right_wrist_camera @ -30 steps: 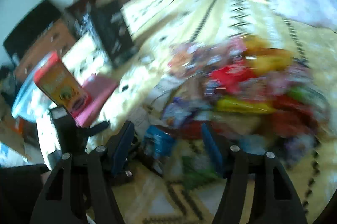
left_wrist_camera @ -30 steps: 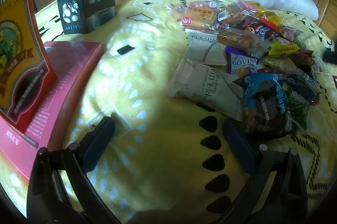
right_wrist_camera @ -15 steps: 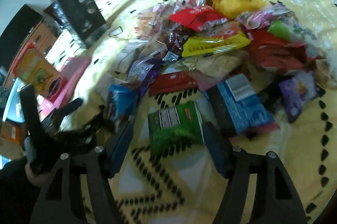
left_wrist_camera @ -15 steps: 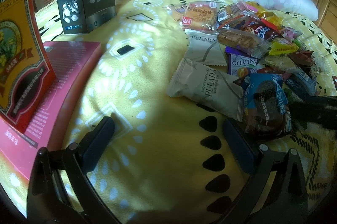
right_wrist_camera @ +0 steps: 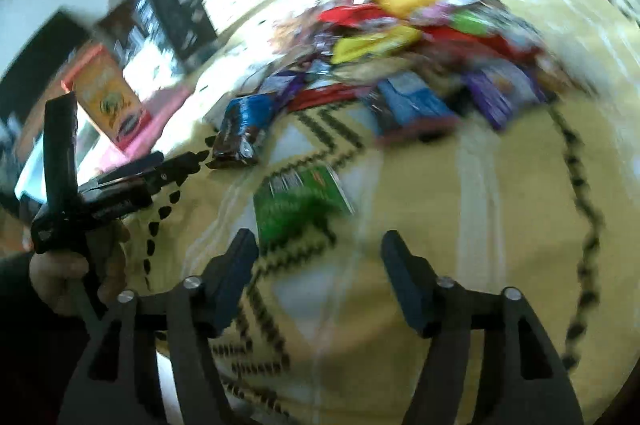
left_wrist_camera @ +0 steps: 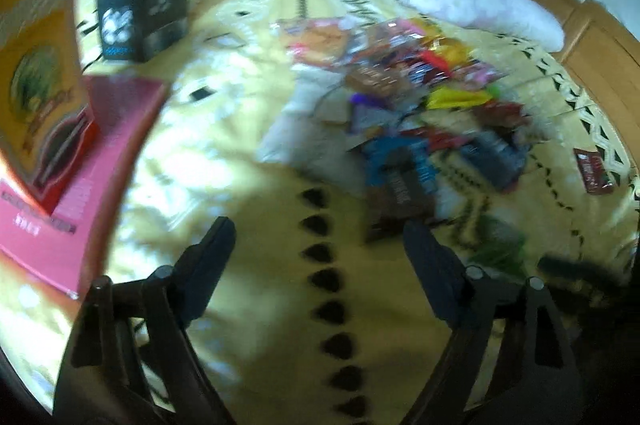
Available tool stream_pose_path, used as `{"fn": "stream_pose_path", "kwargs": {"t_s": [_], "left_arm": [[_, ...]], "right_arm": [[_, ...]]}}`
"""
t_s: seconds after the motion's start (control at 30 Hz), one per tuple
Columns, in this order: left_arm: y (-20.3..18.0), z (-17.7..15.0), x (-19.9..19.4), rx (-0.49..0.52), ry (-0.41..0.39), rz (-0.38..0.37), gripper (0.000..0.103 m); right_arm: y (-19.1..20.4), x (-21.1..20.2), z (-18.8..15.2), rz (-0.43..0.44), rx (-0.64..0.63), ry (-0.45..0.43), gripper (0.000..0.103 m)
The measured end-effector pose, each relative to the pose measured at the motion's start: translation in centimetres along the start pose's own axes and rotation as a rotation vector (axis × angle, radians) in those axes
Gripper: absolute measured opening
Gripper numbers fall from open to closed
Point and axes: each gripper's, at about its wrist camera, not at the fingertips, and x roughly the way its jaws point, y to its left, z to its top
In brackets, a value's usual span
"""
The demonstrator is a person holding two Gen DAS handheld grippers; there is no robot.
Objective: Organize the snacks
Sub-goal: 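Grasp the blue cookie packet with the left tool while the right tool grasps a blue packet, then lift both held blue packets and carry them toward the glass bowl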
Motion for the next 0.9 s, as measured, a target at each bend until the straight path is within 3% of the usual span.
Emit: {"fn": "stream_pose_path", "kwargs": {"t_s": [0.17, 0.27, 0.3, 0.33, 0.4, 0.53, 0.67, 0.9], "left_arm": [[-3.4, 2.3, 2.0, -0.011, 0.038, -0.041, 0.086], [-4.4, 2.7, 4.2, 0.004, 0.103, 0.027, 0.086], [-4.5, 2.8, 5.3, 0.001, 0.134, 0.051, 0.081], [-4.4, 2.7, 5.8, 0.002, 0.155, 0.061, 0.066], [-4.4, 2.8, 5.6, 0.020, 0.157, 0.095, 0.050], [-4.0, 2.4, 3.0, 0.090, 0.146, 0.119, 0.047], [-2.6, 0.9, 0.5, 0.134, 0.150, 0.135, 0.046], [-0.5, 0.3, -0.5, 0.093, 0.142, 0.141, 0.045]], "right_arm": [[-0.4, -1.3, -1.7, 0.016, 0.036, -0.011, 0.075], [-0.9, -1.8, -1.7, 0.036, 0.047, -0.010, 0.077], [-1.0, -2.0, -1.9, 0.043, 0.050, -0.012, 0.077], [-0.9, -1.9, -1.7, 0.048, 0.053, -0.013, 0.077], [-1.1, -2.2, -2.0, 0.045, 0.052, -0.013, 0.077], [-1.1, -2.9, -1.4, 0.037, 0.043, -0.041, 0.077], [-1.3, -3.4, 1.3, 0.032, 0.030, -0.087, 0.077], [-1.3, 1.1, 8.9, -0.112, -0.104, -0.065, 0.080]]}}
